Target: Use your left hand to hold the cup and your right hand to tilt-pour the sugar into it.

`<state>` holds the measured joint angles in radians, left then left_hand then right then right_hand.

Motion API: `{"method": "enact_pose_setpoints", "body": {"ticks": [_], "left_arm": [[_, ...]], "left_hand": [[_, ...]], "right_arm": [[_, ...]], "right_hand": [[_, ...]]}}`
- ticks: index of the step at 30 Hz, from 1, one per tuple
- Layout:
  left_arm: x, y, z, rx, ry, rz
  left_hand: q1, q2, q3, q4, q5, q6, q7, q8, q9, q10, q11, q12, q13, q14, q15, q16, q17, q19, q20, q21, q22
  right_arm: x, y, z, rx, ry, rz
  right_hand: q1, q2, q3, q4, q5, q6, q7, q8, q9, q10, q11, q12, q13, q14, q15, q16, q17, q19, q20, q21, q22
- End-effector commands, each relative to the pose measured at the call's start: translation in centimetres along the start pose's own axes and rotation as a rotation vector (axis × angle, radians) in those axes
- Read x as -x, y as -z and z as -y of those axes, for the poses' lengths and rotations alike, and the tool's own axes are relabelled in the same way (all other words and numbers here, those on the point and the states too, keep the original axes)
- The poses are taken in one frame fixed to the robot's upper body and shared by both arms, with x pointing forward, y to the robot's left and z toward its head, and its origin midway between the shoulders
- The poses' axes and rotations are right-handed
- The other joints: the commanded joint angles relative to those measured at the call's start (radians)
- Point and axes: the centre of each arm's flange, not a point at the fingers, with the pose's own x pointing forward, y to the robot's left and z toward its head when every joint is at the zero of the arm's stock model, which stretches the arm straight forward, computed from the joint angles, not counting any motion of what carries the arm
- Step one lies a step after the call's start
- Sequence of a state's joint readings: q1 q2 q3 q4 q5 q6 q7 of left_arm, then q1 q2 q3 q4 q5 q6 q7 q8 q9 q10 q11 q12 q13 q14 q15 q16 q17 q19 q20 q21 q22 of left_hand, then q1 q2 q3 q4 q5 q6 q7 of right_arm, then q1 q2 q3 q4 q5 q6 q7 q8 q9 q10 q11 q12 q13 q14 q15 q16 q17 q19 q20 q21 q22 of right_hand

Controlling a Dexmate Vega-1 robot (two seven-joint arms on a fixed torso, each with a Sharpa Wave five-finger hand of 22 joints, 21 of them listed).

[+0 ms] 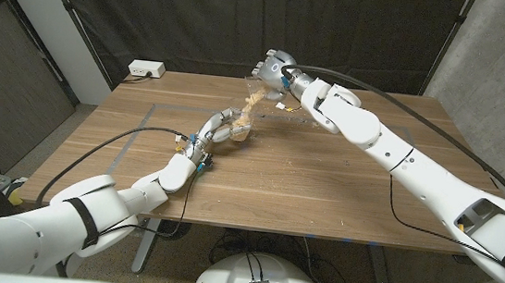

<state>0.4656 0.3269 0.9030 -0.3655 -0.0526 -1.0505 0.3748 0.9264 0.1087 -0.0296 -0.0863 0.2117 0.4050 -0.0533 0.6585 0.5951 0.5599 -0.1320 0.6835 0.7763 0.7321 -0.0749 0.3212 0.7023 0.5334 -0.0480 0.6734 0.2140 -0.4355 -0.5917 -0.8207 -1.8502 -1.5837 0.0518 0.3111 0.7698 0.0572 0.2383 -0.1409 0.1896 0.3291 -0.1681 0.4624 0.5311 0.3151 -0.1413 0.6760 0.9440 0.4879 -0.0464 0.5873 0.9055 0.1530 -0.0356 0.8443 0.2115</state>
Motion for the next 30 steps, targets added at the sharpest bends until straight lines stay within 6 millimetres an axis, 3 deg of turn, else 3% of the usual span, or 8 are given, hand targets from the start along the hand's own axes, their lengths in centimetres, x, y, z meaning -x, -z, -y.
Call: {"method": "enact_pose_setpoints", "body": {"ticks": [1,30], "left_arm": [[-0.72,-0.11,-0.54,-0.006,-0.005,-0.004],[-1.43,0.12,-0.62,-0.002,-0.006,-0.033]], "left_hand": [[0.001,0.013,0.001,0.002,-0.004,-0.003,-0.003,0.004,0.002,-0.002,-0.001,0.0,0.0,-0.002,-0.091,-0.008,0.003,-0.004,-0.103,0.006,0.003],[0.001,0.014,-0.002,0.005,-0.006,0.001,-0.01,0.01,0.002,0.004,-0.007,0.0,0.001,0.004,-0.096,-0.017,0.01,-0.006,-0.106,0.02,0.003]], "right_arm": [[-0.17,0.14,-0.03,0.02,-0.005,-0.003],[-0.42,0.02,0.28,0.059,-0.019,0.003]], "right_hand": [[0.005,0.011,0.006,0.0,0.003,0.056,-0.042,0.006,0.002,0.01,0.001,-0.004,0.005,0.008,-0.183,-0.005,0.006,-0.007,-0.014,0.003,0.004],[0.008,0.011,0.011,-0.001,0.005,0.066,-0.042,0.002,0.003,0.017,-0.005,-0.009,0.009,0.009,-0.183,-0.01,0.014,-0.01,-0.013,0.005,0.004]]}}
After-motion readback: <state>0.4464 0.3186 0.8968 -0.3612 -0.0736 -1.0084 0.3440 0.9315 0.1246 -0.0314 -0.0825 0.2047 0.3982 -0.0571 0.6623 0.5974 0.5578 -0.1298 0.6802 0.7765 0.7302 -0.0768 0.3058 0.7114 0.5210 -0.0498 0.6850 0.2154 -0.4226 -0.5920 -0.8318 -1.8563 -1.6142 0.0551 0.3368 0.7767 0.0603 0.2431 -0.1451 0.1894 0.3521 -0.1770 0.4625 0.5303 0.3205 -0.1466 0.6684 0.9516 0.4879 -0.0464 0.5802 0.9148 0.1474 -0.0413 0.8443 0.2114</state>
